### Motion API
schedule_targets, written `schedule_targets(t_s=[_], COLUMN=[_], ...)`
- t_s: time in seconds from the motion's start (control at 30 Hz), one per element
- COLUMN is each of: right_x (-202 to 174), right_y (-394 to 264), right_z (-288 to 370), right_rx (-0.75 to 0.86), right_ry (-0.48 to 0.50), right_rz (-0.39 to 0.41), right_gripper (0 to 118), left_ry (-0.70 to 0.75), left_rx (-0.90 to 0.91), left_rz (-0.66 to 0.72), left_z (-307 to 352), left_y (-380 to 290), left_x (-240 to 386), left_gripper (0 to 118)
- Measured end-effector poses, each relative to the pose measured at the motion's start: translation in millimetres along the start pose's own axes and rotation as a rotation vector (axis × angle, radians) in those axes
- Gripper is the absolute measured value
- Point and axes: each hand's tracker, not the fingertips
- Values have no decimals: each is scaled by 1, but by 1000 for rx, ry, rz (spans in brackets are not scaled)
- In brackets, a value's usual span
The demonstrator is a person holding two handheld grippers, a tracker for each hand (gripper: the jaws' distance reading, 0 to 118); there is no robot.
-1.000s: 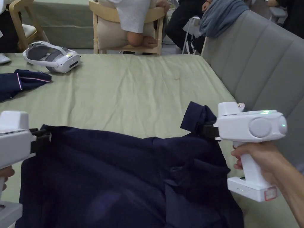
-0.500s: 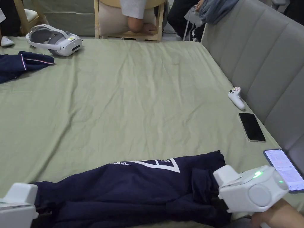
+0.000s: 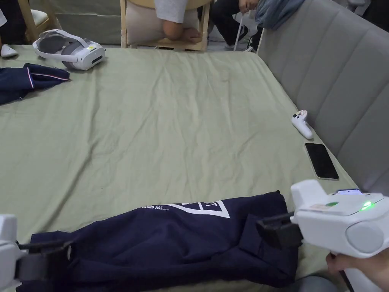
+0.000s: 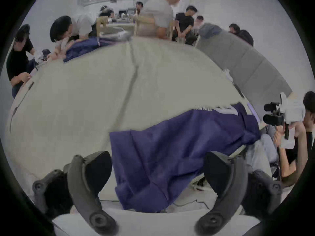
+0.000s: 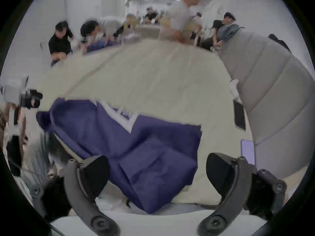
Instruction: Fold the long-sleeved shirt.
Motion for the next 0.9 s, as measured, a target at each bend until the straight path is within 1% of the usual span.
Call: schedule_targets(t_s=[0.03, 0.07, 0.1, 0.13, 0.17, 0.23, 0.27, 0.3, 0.33, 0.37, 0.4, 0.47, 0.5, 0.53, 0.6, 0.63, 0.67, 0.7, 0.77, 0.8, 0.9], right_x=[-1, -3, -3, -6, -9, -16, -19, -22, -25, -23, -24, -27, -27, -28, -28, -29, -29, -30, -31, -31, -36], right_y=[5, 9, 11, 11, 12, 12, 10, 8, 7, 4, 4, 2, 2, 2, 2, 3, 3, 3, 3, 3, 4], right_z=[3, 4, -4, -7, -10, -10, -12, -14, -15, -14, -16, -19, -18, -19, -21, -20, -21, -21, -22, -23, -22], right_rx=[16, 29, 25, 44, 39, 28, 29, 30, 27, 24, 18, 11, 10, 8, 5, 3, 4, 4, 0, -2, -5], right_ry=[-1, 0, 2, 1, 9, 63, 70, 79, 89, 98, 101, 100, 101, 99, 100, 103, 103, 102, 99, 100, 101], right_rz=[-22, -32, -25, -52, -45, -41, -53, -61, -63, -67, -67, -64, -61, -62, -67, -62, -61, -61, -59, -57, -56], right_gripper=[39, 0, 1, 1, 1, 1, 1, 1, 1, 1, 1, 1, 1, 1, 1, 1, 1, 1, 1, 1, 1], left_ry=[11, 6, 2, 6, -18, -109, -140, -176, -221, -246, -253, -293, -346, -356, -391, -413, -468, -509, -560, -594, -713], left_rx=[22, 43, 45, 54, 64, 61, 75, 81, 42, 2, 21, -40, -91, -117, -171, -197, -197, -114, -88, -106, -126], left_rz=[-3, -13, -24, -7, 14, 118, 200, 259, 304, 357, 430, 559, 575, 589, 625, 660, 691, 686, 727, 760, 730], left_z=[7, 12, 12, 9, 10, 11, 1, -4, -13, -20, -26, -46, -57, -61, -79, -89, -86, -83, -85, -105, -124], left_y=[5, 9, 11, 14, 16, 13, 8, 5, 0, -8, -18, -37, -46, -42, -54, -60, -61, -58, -46, -50, -44], left_x=[-1, -2, -3, 0, -4, -16, -40, -54, -67, -80, -92, -118, -127, -133, -135, -134, -99, -90, -73, -89, -62], left_gripper=[23, 6, 4, 4, 4, 5, 12, 36, 89, 111, 106, 106, 106, 106, 106, 107, 110, 111, 111, 111, 112])
